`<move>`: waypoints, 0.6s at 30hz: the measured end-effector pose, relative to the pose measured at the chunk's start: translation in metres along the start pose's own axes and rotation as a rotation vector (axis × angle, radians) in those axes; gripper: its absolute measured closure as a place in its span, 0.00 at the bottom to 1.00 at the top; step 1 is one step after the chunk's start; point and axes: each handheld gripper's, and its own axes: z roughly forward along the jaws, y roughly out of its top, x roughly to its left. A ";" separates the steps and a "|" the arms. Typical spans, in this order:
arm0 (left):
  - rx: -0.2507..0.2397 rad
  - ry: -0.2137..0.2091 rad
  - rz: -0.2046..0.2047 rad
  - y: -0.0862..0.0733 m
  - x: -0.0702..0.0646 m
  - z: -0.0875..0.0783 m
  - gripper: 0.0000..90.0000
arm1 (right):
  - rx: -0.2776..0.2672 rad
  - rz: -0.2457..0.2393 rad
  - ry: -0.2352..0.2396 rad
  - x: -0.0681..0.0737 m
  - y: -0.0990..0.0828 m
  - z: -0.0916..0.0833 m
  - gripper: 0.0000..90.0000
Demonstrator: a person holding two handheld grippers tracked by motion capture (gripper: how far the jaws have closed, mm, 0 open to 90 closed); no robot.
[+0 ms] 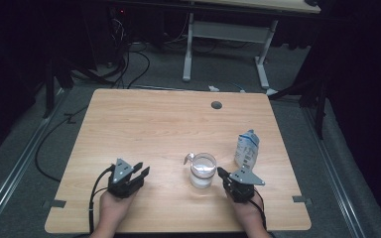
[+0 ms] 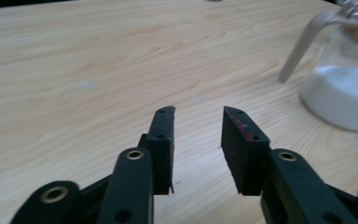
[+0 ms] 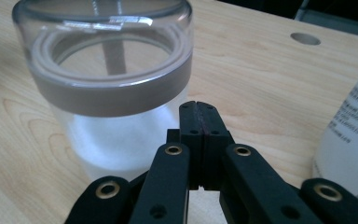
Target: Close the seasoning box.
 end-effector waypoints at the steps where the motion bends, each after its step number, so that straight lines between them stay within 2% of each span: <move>1: 0.000 0.012 -0.004 -0.007 0.005 -0.005 0.70 | -0.004 0.007 0.001 -0.001 0.001 0.000 1.00; 3: 0.009 0.016 -0.001 -0.011 0.008 -0.007 0.69 | -0.010 0.015 0.003 -0.003 0.003 0.000 1.00; 4: 0.048 0.033 0.026 -0.015 0.012 -0.010 0.68 | -0.013 0.016 0.004 -0.003 0.003 0.000 1.00; 5: 0.064 0.045 0.040 -0.017 0.015 -0.012 0.67 | -0.016 0.010 0.002 -0.003 0.005 0.000 1.00; 6: 0.063 0.047 0.026 -0.019 0.018 -0.015 0.67 | -0.018 0.009 0.003 -0.003 0.006 0.000 1.00; 7: 0.045 0.039 -0.021 -0.022 0.025 -0.019 0.67 | -0.025 0.017 0.008 -0.003 0.006 -0.002 1.00; 8: 0.045 0.039 -0.021 -0.022 0.025 -0.019 0.67 | -0.026 0.014 0.008 -0.003 0.007 -0.003 1.00; 9: 0.047 0.032 -0.047 -0.023 0.028 -0.018 0.67 | -0.028 0.010 0.008 -0.002 0.007 -0.003 1.00; 13: 0.051 0.030 -0.025 -0.025 0.026 -0.014 0.66 | -0.026 -0.008 0.018 0.001 0.008 -0.003 1.00; 14: 0.053 0.031 -0.019 -0.026 0.025 -0.014 0.66 | -0.025 -0.021 0.005 0.003 0.008 -0.003 1.00; 18: 0.041 0.038 -0.011 -0.025 0.024 -0.016 0.65 | -0.024 -0.022 0.013 0.005 0.007 -0.006 1.00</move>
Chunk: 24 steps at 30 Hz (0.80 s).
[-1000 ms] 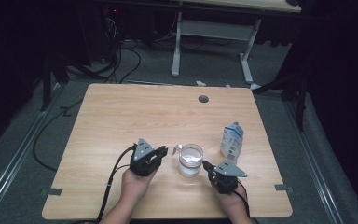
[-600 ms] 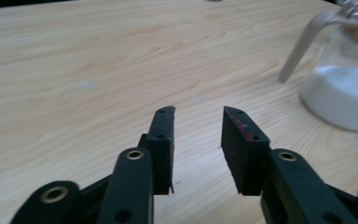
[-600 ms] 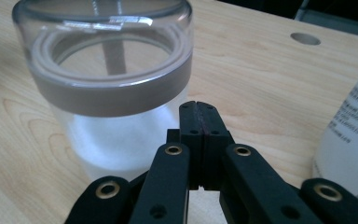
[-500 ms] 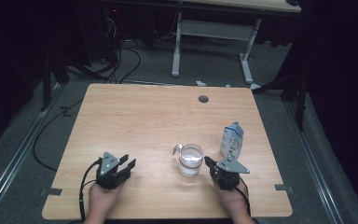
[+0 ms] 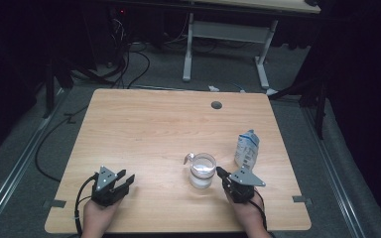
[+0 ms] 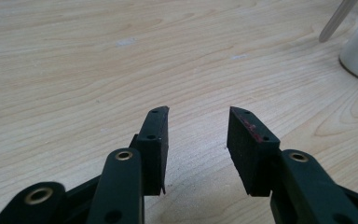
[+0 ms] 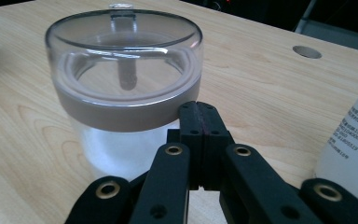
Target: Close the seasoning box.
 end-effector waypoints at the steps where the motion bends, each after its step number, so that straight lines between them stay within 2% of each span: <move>1: 0.000 0.000 0.000 0.000 0.000 0.000 0.65 | 0.001 -0.003 0.005 0.001 0.000 -0.001 1.00; 9: -0.008 -0.003 -0.024 0.001 0.003 -0.001 0.65 | -0.005 -0.035 0.042 0.015 -0.001 -0.005 1.00; 24: -0.018 -0.003 -0.042 0.000 0.006 -0.004 0.65 | -0.011 -0.080 0.122 0.044 0.004 0.004 1.00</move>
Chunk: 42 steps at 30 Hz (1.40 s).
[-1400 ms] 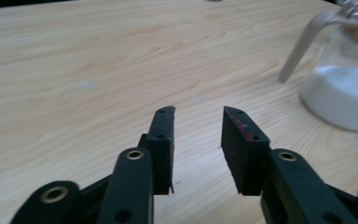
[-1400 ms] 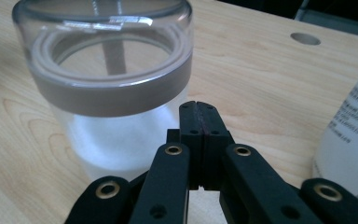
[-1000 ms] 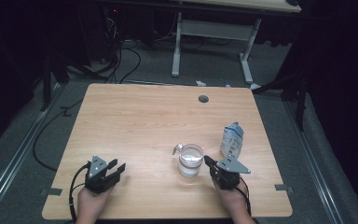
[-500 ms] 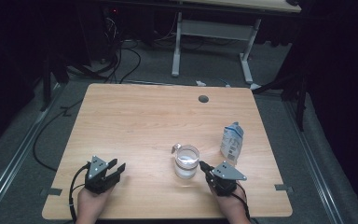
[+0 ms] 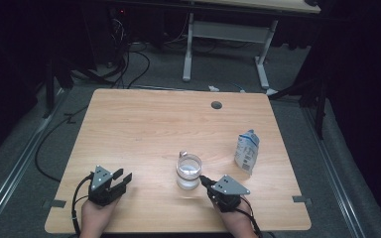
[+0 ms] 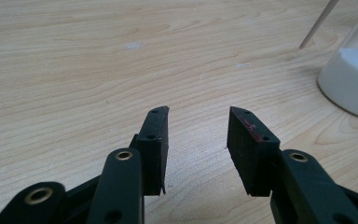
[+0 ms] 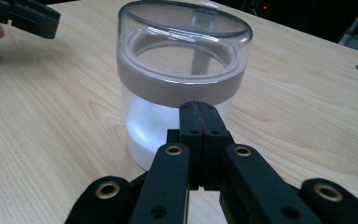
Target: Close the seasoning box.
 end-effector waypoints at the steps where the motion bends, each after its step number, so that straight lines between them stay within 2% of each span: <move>1: 0.000 0.000 0.000 0.000 0.000 0.000 0.65 | 0.000 0.000 0.000 0.000 0.000 0.000 1.00; 6: -0.001 0.002 -0.003 0.000 0.000 -0.001 0.65 | -0.002 -0.015 0.020 0.008 0.003 0.004 1.00; 18: 0.001 0.002 -0.004 -0.001 0.000 -0.001 0.66 | -0.007 -0.033 0.044 0.017 0.007 0.011 1.00; 36: 0.003 0.003 -0.001 -0.001 0.000 -0.001 0.66 | -0.008 -0.035 0.049 0.019 0.008 0.012 0.99; 42: 0.002 0.001 -0.001 -0.001 0.000 0.000 0.66 | -0.016 -0.025 0.039 0.015 0.008 0.008 0.96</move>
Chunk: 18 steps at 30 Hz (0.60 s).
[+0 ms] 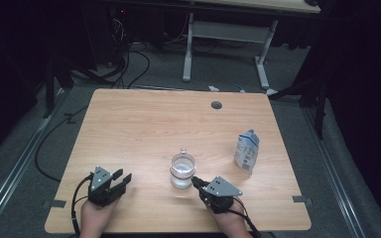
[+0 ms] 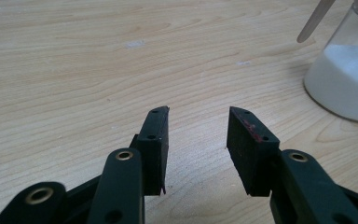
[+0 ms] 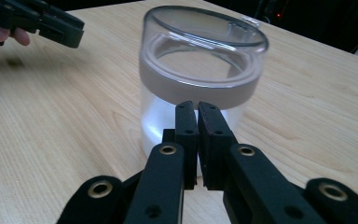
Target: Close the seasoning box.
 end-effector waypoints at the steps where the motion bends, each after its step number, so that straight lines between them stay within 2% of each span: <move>1: 0.001 0.000 0.001 0.000 0.000 0.000 0.66 | 0.000 0.007 -0.003 -0.002 -0.001 -0.001 0.95; 3: 0.001 0.000 0.003 0.000 -0.001 0.000 0.66 | -0.002 0.010 -0.007 -0.004 -0.001 -0.001 0.94; 4: 0.001 -0.001 0.004 0.000 -0.001 0.001 0.66 | 0.000 0.026 -0.021 -0.011 -0.004 -0.003 0.91; 7: 0.003 -0.004 0.005 0.000 -0.002 0.001 0.66 | -0.001 0.050 -0.034 -0.017 -0.007 -0.005 0.88; 8: 0.003 -0.005 0.004 0.000 -0.002 0.001 0.65 | 0.002 0.068 -0.058 -0.026 -0.011 -0.009 0.85; 11: 0.003 -0.007 0.004 0.000 -0.002 0.001 0.65 | 0.004 0.088 -0.074 -0.034 -0.014 -0.012 0.83; 12: 0.002 -0.008 0.004 0.000 -0.002 0.001 0.65 | 0.001 0.109 -0.096 -0.043 -0.018 -0.017 0.81; 18: -0.006 -0.012 0.001 0.001 -0.002 0.001 0.65 | -0.003 0.160 -0.185 -0.073 -0.033 -0.043 0.77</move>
